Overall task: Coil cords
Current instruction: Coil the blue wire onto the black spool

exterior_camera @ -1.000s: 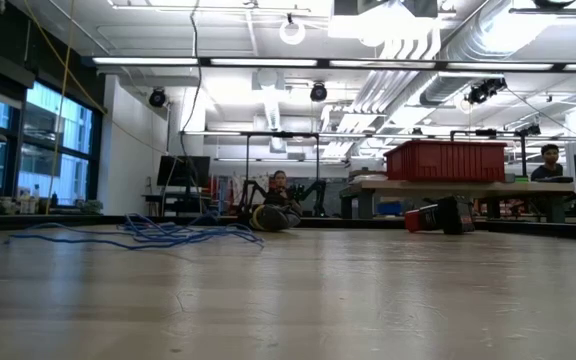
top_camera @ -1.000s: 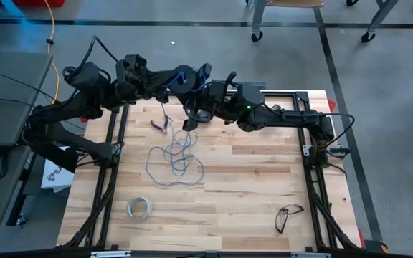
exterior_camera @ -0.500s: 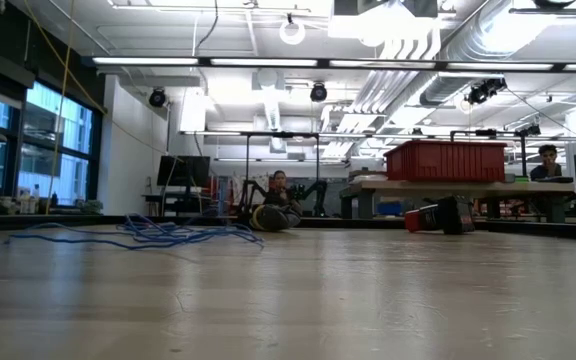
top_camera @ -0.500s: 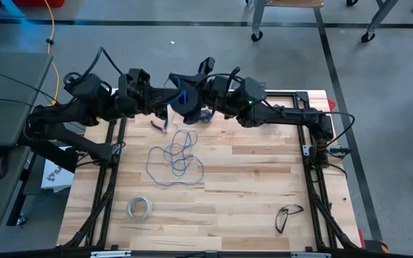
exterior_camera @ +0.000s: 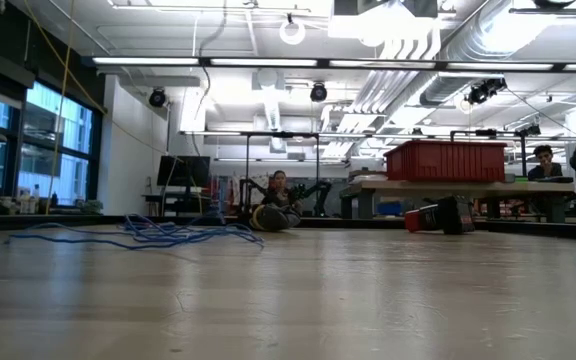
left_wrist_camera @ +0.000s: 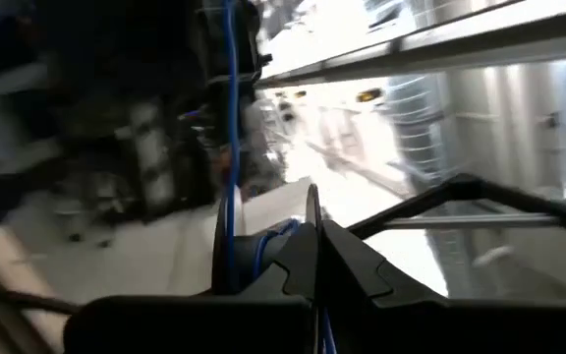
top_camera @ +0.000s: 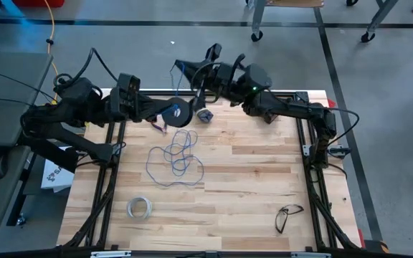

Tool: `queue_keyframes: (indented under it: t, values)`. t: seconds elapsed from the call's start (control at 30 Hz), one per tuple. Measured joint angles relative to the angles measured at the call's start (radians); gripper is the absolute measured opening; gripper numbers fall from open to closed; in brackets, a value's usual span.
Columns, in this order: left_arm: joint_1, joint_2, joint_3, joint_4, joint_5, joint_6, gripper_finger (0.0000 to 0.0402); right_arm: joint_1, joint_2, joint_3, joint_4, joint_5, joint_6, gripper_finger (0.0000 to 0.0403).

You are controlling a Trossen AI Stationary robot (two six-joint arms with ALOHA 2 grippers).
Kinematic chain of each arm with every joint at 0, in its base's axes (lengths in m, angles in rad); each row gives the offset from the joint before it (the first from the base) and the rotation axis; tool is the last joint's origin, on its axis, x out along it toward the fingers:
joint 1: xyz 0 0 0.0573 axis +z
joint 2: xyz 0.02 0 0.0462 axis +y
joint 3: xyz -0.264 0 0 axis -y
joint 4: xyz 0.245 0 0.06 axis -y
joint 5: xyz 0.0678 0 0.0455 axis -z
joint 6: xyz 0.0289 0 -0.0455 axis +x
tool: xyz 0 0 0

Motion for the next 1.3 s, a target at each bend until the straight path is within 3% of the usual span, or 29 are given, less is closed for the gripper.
queue_keyframes:
  t: [0.23, 0.43, 0.8, 1.03, 1.3]
  values:
    - [0.001, -0.072, 0.000, -0.162, -0.099, 0.147, 0.0000, -0.031, -0.054, 0.001, -0.132, -0.002, -0.006, 0.0000]
    - [0.036, -0.112, 0.000, -0.189, -0.159, 0.330, 0.0000, -0.035, -0.089, 0.002, -0.227, -0.001, -0.032, 0.0000]
    - [0.122, -0.146, 0.000, -0.140, -0.314, 1.051, 0.0000, -0.037, -0.130, 0.002, -0.377, 0.013, 0.031, 0.0000]
    - [0.131, -0.098, 0.000, 0.046, -0.206, 1.375, 0.0000, -0.036, -0.130, 0.001, -0.436, 0.013, 0.097, 0.0000]
    - [0.131, -0.059, 0.000, 0.152, -0.042, 1.377, 0.0000, -0.035, -0.130, 0.001, -0.488, 0.009, 0.237, 0.0000]
